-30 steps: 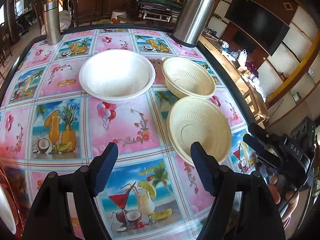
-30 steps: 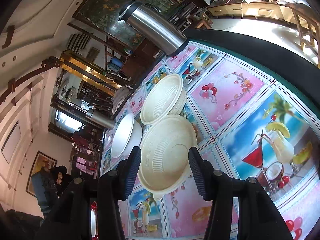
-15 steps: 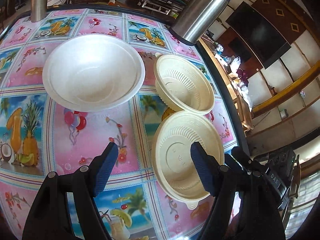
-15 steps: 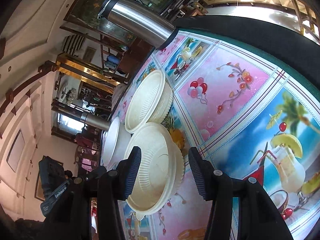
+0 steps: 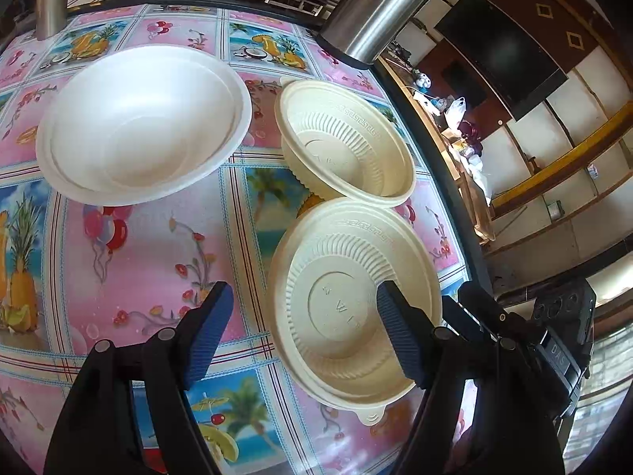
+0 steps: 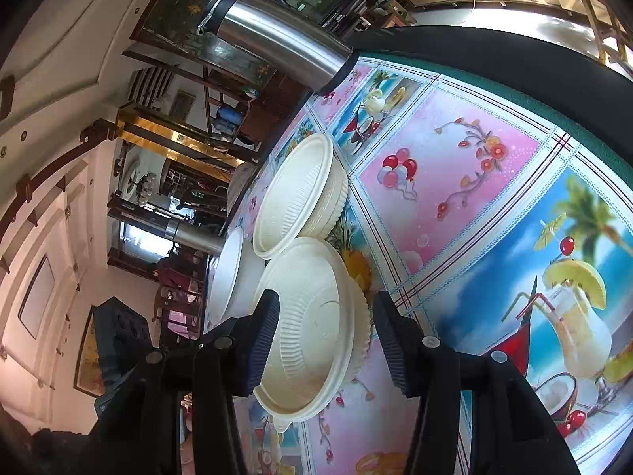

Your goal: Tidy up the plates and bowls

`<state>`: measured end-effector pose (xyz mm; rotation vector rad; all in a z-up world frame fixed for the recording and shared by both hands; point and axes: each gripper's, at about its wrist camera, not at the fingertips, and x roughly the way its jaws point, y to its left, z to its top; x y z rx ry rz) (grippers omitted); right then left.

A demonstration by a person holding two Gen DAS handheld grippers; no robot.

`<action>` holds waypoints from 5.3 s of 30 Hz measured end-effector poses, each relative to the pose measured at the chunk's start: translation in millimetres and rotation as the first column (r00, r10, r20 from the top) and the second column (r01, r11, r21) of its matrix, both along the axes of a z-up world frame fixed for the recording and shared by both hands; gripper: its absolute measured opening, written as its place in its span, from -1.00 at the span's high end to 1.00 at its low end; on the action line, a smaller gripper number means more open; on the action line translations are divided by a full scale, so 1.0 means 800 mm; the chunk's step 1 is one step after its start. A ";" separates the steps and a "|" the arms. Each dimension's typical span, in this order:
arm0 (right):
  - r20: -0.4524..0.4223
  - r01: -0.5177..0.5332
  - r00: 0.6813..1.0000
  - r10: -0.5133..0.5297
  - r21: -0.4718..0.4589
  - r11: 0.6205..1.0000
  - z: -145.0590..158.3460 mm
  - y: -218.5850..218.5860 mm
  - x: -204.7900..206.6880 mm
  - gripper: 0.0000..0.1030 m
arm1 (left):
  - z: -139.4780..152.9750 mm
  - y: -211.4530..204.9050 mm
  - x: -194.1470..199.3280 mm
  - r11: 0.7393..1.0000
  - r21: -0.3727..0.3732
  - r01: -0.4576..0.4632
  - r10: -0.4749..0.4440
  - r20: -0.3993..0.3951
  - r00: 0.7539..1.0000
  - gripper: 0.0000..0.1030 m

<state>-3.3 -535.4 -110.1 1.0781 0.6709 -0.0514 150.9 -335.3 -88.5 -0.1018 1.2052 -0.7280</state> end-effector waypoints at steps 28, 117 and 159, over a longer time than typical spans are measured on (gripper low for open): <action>-0.020 -0.019 1.000 0.020 0.038 0.999 -0.011 0.004 0.004 0.08 | -0.013 0.001 0.003 0.998 -0.057 0.028 -0.031 -0.057 0.998 -0.44; -0.054 -0.197 0.980 0.194 -0.066 0.978 -0.014 0.192 0.023 0.82 | -0.017 0.235 -0.072 0.979 0.004 -0.206 0.206 -0.012 0.978 0.79; -0.024 -0.575 0.811 0.584 -0.216 0.789 0.084 0.564 0.096 0.83 | 0.042 0.579 -0.118 0.810 -0.096 -0.578 0.585 0.082 0.807 0.79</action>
